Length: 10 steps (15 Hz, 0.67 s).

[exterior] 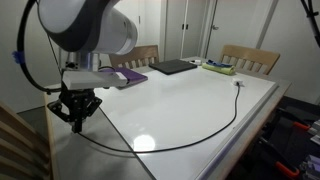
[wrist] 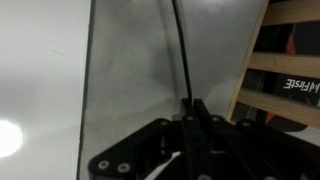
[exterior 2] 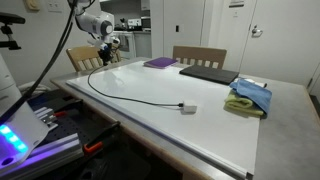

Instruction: Make a circle with the charger on the table

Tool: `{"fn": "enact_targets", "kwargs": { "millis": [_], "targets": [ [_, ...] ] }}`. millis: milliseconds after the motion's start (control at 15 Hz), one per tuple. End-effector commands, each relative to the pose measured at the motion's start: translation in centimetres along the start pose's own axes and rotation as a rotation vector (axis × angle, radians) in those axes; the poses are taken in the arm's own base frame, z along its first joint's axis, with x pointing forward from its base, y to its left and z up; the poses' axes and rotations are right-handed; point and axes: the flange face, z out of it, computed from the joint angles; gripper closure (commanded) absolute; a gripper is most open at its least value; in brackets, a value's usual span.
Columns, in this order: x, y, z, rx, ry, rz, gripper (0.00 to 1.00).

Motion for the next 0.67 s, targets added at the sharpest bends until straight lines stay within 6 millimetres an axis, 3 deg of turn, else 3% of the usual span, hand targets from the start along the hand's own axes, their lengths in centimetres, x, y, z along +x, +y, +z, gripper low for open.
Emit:
{"fn": "enact_targets", "kwargs": {
  "millis": [0, 400, 600],
  "targets": [
    [0.6, -0.2, -2.0, 0.017, 0.004, -0.024, 0.99],
    [1.5, 0.4, -5.7, -0.036, 0.108, -0.011, 0.99],
    [2.5, 2.2, -8.5, -0.149, 0.224, 0.042, 0.99]
  ]
}}
